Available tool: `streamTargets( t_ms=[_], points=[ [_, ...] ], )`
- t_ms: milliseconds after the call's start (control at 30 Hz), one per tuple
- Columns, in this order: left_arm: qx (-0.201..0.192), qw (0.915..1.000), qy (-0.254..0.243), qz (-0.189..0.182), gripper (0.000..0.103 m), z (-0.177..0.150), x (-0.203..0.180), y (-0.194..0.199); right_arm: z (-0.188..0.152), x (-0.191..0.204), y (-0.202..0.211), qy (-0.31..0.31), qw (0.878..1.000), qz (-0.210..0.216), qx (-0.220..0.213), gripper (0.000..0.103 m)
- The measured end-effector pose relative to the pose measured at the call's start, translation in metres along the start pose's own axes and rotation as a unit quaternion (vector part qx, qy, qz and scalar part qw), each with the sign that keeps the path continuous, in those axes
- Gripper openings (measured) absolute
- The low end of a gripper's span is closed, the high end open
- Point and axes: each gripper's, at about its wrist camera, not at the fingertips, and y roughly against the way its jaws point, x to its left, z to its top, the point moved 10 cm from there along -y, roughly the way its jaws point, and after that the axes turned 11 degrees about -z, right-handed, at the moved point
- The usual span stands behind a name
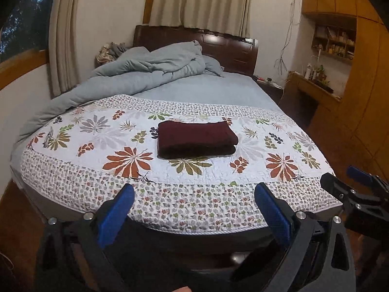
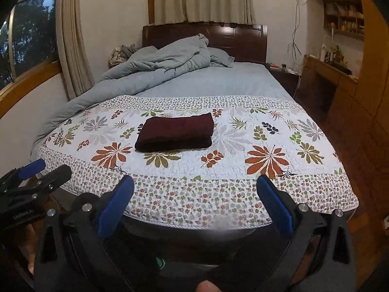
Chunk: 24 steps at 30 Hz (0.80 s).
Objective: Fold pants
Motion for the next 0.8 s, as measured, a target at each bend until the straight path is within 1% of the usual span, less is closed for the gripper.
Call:
streamTargets(
  t_ms=[133,233,367,500,600,800],
  points=[
    [-0.011,0.9999,0.01,-0.003,0.099,0.003,0.005,-0.001,-0.003,-0.002,-0.009,0.001,1.0,-0.006,0.006,0.1],
    [0.002,1.0,-0.003,0.008,0.099,0.0,0.004,-0.009,-0.004,-0.002,-0.012,0.001,1.0,-0.006,0.006,0.1],
    [0.02,0.9998,-0.006,-0.004,0.099,-0.008,-0.003,-0.018,-0.005,-0.002,-0.013,0.003,1.0,-0.005,0.007,0.1],
    [0.016,0.9998,-0.009,-0.002,0.099,-0.008,-0.006,-0.017,-0.005,-0.004,-0.011,0.003,1.0,-0.006,0.005,0.1],
    [0.017,0.9998,-0.006,-0.01,0.099,-0.008,-0.007,-0.016,-0.003,-0.006,-0.009,0.002,1.0,-0.01,0.001,0.1],
    [0.014,0.9999,-0.008,-0.002,0.099,-0.006,-0.008,-0.01,-0.002,-0.007,-0.007,0.003,1.0,-0.01,0.0,0.1]
  ],
)
